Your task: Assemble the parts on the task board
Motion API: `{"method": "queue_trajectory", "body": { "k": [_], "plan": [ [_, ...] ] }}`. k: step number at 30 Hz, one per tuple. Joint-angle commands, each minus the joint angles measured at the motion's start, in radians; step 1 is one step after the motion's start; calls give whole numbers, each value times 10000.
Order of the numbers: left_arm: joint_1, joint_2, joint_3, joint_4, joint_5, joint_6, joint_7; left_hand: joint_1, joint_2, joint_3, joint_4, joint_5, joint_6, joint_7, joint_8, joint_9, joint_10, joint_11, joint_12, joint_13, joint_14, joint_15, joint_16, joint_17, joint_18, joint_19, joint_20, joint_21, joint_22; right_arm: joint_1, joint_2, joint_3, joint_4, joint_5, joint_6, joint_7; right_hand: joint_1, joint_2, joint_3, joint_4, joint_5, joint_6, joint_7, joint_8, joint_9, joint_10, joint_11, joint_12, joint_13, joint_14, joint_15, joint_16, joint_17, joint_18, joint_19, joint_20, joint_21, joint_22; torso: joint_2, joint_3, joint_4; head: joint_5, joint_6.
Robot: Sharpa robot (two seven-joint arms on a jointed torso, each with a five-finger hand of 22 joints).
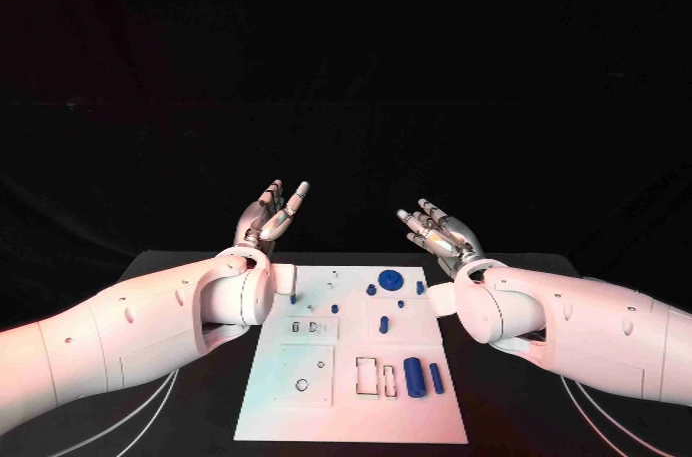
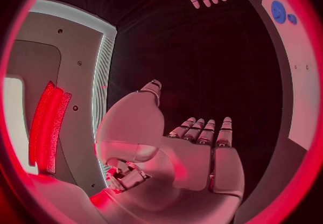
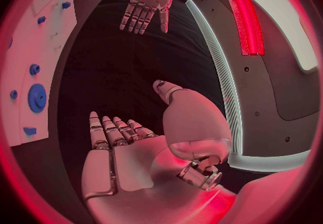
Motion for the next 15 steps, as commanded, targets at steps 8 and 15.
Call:
{"method": "queue_trajectory", "body": {
  "k": [8,15],
  "plan": [
    [20,29,0,-17,63,726,243,875,107,-98,132,95,257,699,110,68,211,402,26,63,313,396,99,109,440,36,353,84,34,323,168,-282,-368,-946,2612,-859,1960,-141,816,-1233,222,2631,1795,1185,936,3495,115,952,450,3450,73,1234,742,151,1723,117,788,396,0,-2,1,0,-1],
    [82,-767,1,687,166,1026,366,1723,122,-135,71,92,1799,1262,637,422,2044,997,477,331,2030,896,772,542,437,944,421,508,279,647,-149,-272,-540,-3875,979,-155,2136,-258,1038,-1498,214,3967,1766,1693,1288,5763,-55,1280,499,5474,-166,1839,1064,387,2697,115,1175,537,360,-82,67,-37,-17]
  ]
}}
